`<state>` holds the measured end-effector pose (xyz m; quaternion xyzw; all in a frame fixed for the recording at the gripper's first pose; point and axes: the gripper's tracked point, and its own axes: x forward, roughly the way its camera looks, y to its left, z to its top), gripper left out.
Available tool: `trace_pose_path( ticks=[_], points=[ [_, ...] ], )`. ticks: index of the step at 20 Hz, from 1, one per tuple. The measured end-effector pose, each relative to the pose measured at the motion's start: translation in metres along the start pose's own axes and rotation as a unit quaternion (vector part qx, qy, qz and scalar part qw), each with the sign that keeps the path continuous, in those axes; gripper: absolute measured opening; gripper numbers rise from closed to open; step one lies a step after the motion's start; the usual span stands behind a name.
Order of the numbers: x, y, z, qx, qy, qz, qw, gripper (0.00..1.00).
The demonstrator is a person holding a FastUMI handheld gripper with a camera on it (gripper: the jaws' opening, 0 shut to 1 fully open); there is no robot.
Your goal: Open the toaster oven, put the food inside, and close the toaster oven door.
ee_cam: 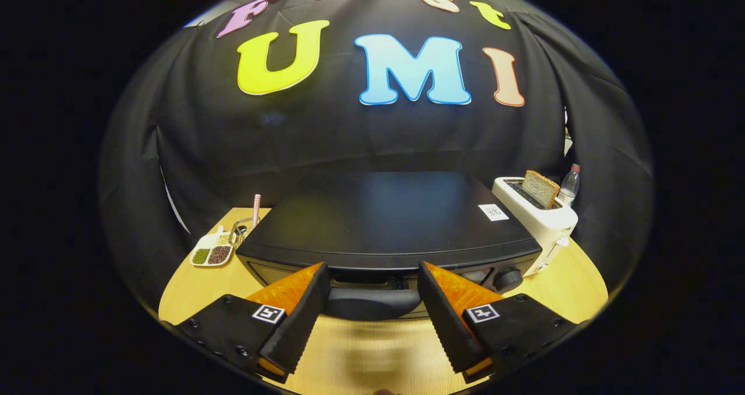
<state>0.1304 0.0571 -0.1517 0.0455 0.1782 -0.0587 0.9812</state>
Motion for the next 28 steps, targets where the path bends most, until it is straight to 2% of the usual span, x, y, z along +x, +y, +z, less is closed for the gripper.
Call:
trace_pose_path(
  ticks=[10, 28],
  points=[
    [-0.003, 0.005, -0.009, -0.006, 0.052, 0.018, 0.998, 0.99],
    [-0.031, 0.006, -0.034, 0.004, 0.076, 0.022, 0.997, 0.98]
  ],
)
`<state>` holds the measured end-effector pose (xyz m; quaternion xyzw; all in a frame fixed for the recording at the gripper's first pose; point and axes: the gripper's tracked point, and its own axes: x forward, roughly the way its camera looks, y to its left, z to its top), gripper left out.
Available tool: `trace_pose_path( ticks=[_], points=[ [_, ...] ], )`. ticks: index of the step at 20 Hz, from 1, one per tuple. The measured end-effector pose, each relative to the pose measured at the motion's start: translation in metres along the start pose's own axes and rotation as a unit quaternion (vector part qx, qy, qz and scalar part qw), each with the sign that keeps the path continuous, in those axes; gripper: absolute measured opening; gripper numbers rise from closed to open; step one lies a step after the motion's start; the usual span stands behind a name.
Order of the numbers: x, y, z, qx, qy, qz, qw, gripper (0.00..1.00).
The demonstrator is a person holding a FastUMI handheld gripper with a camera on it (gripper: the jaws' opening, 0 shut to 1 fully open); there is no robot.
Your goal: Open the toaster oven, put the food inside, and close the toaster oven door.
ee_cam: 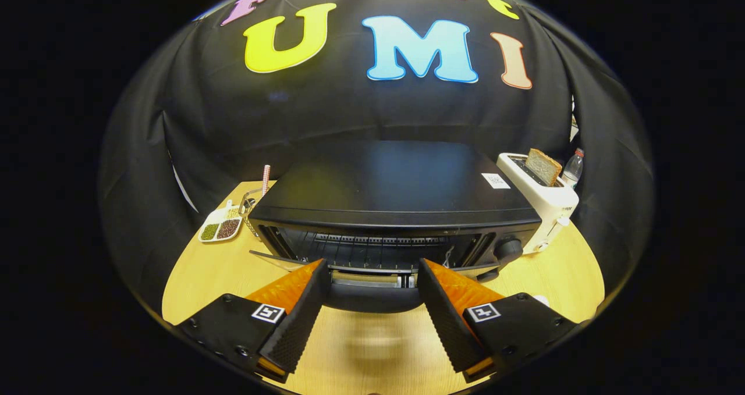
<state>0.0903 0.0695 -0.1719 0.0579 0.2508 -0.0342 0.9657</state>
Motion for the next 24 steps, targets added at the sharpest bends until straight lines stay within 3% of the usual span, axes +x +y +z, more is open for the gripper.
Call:
trace_pose_path(
  ticks=[10, 15, 20, 24],
  points=[
    [-0.023, 0.004, -0.053, -0.012, 0.051, 0.015, 0.998, 0.97],
    [-0.025, 0.001, -0.110, 0.020, 0.128, 0.032, 0.991, 0.96],
    [-0.009, -0.042, -0.156, 0.030, 0.184, 0.002, 0.983, 0.96],
    [-0.027, -0.066, -0.152, 0.044, 0.170, 0.001, 0.984, 0.96]
  ],
)
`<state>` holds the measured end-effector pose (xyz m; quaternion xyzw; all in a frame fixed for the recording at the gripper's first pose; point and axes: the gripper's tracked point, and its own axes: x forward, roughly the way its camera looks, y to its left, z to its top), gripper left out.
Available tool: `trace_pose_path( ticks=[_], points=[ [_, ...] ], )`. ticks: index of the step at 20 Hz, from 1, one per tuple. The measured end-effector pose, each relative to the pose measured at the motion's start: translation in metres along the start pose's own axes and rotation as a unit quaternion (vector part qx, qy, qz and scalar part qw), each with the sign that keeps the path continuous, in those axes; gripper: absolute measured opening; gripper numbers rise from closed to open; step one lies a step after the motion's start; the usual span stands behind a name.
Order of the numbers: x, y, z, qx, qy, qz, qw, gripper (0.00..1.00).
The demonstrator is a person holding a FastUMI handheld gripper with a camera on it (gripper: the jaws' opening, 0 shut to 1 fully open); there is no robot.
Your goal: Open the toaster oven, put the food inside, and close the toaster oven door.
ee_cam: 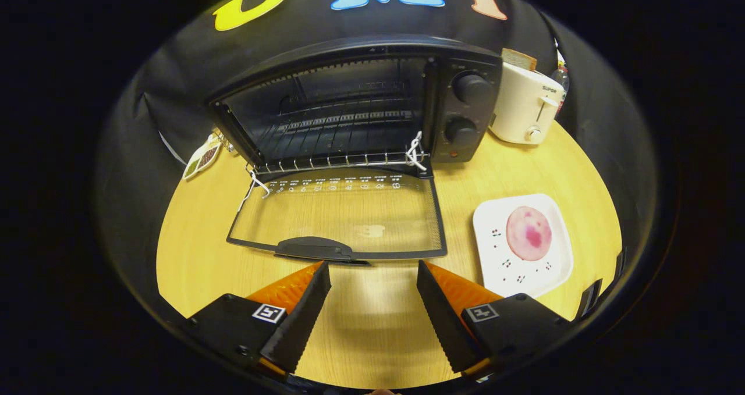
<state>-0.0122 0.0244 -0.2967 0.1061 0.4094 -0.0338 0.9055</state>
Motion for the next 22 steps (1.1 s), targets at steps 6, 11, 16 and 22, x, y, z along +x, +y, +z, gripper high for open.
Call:
trace_pose_path(
  ticks=[6, 11, 16, 22],
  points=[
    [-0.042, -0.050, 0.030, -0.018, -0.035, 0.002, 0.999, 0.96],
    [-0.050, -0.103, 0.055, -0.056, -0.046, -0.009, 0.997, 0.96],
    [-0.046, -0.163, 0.068, -0.052, -0.023, -0.002, 0.998, 0.96],
    [-0.025, -0.236, 0.042, -0.054, 0.042, 0.004, 0.998, 0.97]
  ],
)
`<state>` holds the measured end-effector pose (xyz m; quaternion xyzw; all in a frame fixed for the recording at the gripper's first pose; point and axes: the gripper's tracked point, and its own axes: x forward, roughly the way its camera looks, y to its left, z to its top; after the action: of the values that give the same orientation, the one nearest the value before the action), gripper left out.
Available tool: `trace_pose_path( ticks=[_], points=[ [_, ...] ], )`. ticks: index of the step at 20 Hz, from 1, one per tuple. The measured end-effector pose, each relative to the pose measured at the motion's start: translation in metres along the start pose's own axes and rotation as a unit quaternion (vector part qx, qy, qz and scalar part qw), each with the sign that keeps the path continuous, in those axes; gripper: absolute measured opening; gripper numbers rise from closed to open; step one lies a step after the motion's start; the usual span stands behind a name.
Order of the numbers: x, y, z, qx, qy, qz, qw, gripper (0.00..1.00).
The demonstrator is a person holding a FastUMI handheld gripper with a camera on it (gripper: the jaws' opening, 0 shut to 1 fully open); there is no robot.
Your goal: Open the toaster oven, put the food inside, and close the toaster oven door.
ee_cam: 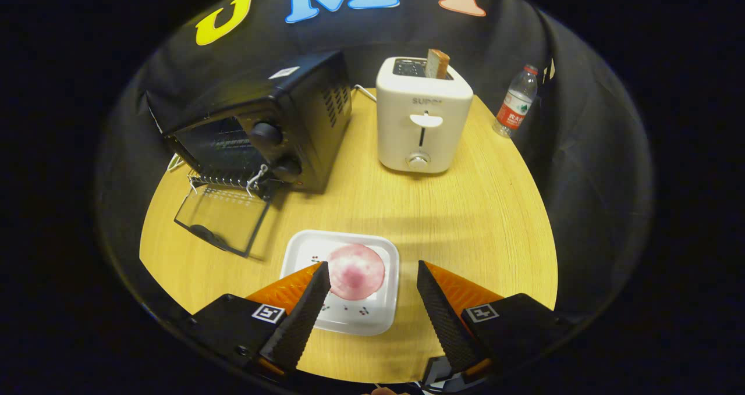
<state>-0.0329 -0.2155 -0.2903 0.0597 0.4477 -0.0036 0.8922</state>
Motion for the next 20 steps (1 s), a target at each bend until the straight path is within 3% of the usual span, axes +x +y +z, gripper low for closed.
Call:
trace_pose_path(
  ticks=[8, 13, 20],
  points=[
    [0.031, -0.006, -0.040, -0.026, 0.079, 0.049, 0.995, 0.97],
    [0.039, -0.009, -0.060, -0.038, 0.116, 0.030, 0.992, 0.94],
    [0.047, -0.008, -0.061, 0.014, 0.152, 0.025, 0.988, 0.28]
  ],
)
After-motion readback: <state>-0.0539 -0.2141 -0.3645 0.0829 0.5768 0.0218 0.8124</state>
